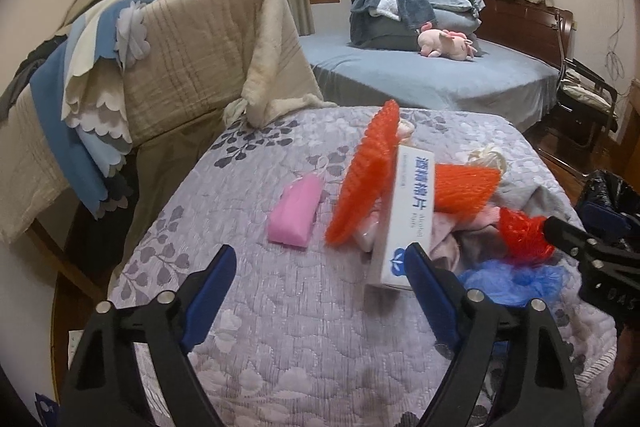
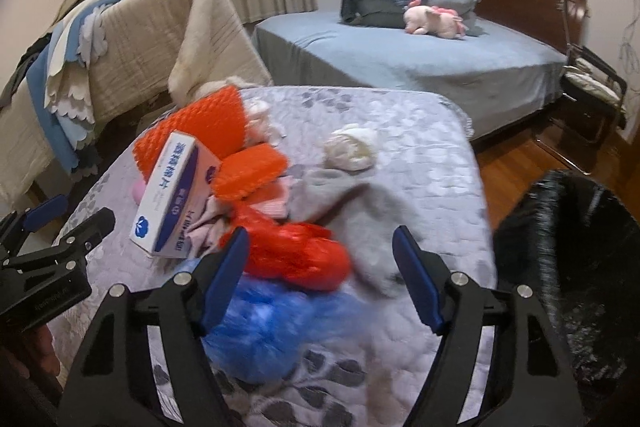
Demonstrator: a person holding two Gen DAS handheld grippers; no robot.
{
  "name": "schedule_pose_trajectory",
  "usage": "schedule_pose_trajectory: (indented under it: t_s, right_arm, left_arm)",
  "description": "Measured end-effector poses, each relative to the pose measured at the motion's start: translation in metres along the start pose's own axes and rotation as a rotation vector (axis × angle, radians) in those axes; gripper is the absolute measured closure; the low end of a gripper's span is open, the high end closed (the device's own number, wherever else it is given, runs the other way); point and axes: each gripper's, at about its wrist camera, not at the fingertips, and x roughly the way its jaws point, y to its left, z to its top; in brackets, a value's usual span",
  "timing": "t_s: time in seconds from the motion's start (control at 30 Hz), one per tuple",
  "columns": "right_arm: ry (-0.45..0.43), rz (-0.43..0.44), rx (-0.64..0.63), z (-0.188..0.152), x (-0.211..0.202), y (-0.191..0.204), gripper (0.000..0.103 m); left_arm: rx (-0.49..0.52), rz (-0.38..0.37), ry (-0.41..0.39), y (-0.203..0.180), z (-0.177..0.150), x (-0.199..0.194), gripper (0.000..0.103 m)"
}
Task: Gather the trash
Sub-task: 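Grasp the red plastic bag with the right tool while the left tool grasps the white alcohol pads box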
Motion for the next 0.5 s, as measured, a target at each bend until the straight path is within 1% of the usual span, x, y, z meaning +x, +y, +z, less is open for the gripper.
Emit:
schedule_pose_trajectory:
  t_s: [0.1,0.13,0.2,0.3,0.37,0.43,0.5]
  right_arm:
    - [0.013,0.016,-0.015,-0.001,0.009,0.009,0.032]
    - [0.020,0.015,-0.021,-0.001,0.012,0.010,0.034]
    - [0.044,0.027,-0.022,-0.004,0.018,0.010,0.041]
    - [0.057,0.041,-0.024,-0.007,0.022,0.010,0.059]
    - [0.043,0.039,-0.036,-0.006,0.019,0.009,0.078]
    - [0.037,0.044,-0.035,-0.005,0.016,0.005,0.086]
    - [0.028,0.046,-0.031,-0.004,0.012,0.001,0.089]
  left_arm:
    - [-0.012,0.001,0.001,0.006,0.001,0.004,0.019]
    - [-0.015,0.001,0.001,0.007,0.001,0.004,0.019]
    - [-0.020,0.000,0.007,0.009,0.001,0.007,0.019]
    - [-0.017,-0.006,0.013,0.010,0.000,0.009,0.019]
    - [-0.013,-0.016,0.014,0.006,-0.002,0.009,0.019]
    - [-0.010,-0.029,0.019,0.003,-0.002,0.010,0.019]
    - [-0.008,-0.046,0.019,-0.001,-0.002,0.010,0.019]
